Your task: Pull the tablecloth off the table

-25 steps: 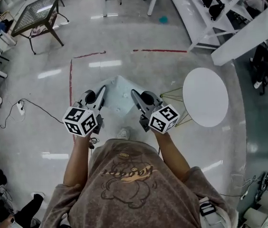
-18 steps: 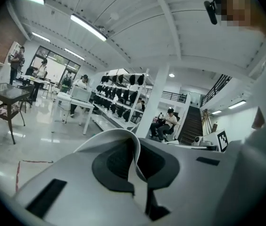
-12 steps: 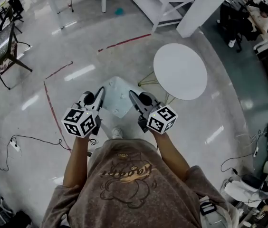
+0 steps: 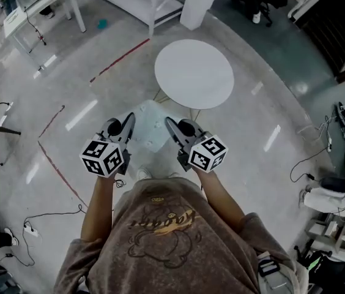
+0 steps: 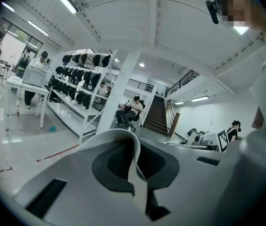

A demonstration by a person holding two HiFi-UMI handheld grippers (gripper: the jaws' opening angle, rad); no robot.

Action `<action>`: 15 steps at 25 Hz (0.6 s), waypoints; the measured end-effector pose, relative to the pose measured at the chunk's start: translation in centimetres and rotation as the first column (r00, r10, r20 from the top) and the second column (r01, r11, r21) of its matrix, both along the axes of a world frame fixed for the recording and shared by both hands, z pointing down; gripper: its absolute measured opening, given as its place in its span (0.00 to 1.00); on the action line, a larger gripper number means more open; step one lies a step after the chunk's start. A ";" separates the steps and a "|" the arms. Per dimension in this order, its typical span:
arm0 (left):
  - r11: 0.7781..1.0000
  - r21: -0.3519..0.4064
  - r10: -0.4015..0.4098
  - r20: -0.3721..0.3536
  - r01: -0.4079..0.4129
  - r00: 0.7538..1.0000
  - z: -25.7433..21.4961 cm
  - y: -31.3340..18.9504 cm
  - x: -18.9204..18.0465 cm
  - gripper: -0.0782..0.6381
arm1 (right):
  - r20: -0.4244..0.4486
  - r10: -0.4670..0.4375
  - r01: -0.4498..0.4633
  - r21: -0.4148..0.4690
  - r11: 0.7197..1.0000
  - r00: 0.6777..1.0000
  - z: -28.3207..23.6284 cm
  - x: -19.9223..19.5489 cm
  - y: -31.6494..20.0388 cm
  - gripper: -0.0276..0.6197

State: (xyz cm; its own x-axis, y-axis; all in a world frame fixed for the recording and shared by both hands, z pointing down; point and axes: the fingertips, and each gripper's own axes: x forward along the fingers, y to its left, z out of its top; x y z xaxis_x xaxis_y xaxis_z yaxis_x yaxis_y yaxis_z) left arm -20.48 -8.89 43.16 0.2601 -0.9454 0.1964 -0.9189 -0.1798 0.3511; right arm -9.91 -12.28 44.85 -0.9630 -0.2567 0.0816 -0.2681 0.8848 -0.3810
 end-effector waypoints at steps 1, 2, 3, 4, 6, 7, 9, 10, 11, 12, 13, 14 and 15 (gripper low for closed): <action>1.000 -0.002 0.019 -0.002 -0.019 1.000 0.0 -0.6 0.8 0.14 | -0.002 0.021 -0.021 -0.001 1.000 1.000 0.0 0.9 -0.4 0.06; 0.999 -0.005 0.037 -0.004 -0.037 0.999 0.0 -1.2 1.7 0.14 | -0.004 0.041 -0.041 -0.002 0.999 0.999 -0.1 1.9 -0.8 0.06; 0.998 -0.007 0.056 -0.006 -0.056 0.998 -0.1 -1.8 2.7 0.14 | -0.006 0.061 -0.061 -0.002 0.998 0.998 -0.1 2.9 -1.1 0.06; 0.997 -0.008 0.073 -0.007 -0.073 0.997 -0.2 -2.3 3.6 0.14 | -0.008 0.080 -0.080 -0.002 0.997 0.997 -0.3 3.9 -1.4 0.06; 0.994 -0.007 0.108 -0.008 -0.108 0.994 -0.4 -3.2 5.2 0.14 | -0.010 0.118 -0.118 0.001 0.993 0.993 -0.6 5.6 -2.0 0.06; 0.992 -0.006 0.125 -0.009 -0.125 0.992 -0.5 -3.7 6.0 0.14 | -0.012 0.138 -0.138 0.004 0.990 0.990 -0.6 6.4 -2.3 0.06; 0.987 -0.006 0.158 -0.011 -0.158 0.987 -0.4 -4.4 7.3 0.14 | -0.017 0.177 -0.176 0.008 0.984 0.984 -0.6 7.8 -2.7 0.06; 0.985 -0.008 0.172 -0.012 -0.172 0.985 -0.3 -4.7 7.9 0.14 | -0.020 0.193 -0.193 0.010 0.981 0.981 -0.5 8.4 -2.9 0.06; 0.983 -0.010 0.186 -0.012 -0.186 0.983 -0.2 -4.9 8.6 0.14 | -0.024 0.208 -0.207 0.011 0.978 0.978 -0.4 9.1 -3.1 0.06; 0.980 -0.013 0.199 -0.013 -0.199 0.980 -0.1 -5.1 9.3 0.14 | -0.027 0.222 -0.222 0.010 0.975 0.975 -0.3 9.8 -3.3 0.06; 0.977 -0.016 0.213 -0.014 -0.213 0.977 0.0 -5.3 10.0 0.14 | -0.028 0.237 -0.237 0.009 0.972 0.971 -0.3 10.6 -3.4 0.06; 0.974 -0.019 0.227 -0.014 -0.227 0.974 0.1 -5.5 10.7 0.14 | -0.028 0.253 -0.253 0.008 0.967 0.967 -0.2 11.3 -3.6 0.06; 0.970 -0.021 0.241 -0.014 -0.241 0.970 0.2 -5.7 11.4 0.14 | -0.028 0.270 -0.270 0.006 0.963 0.963 -0.1 12.1 -3.6 0.06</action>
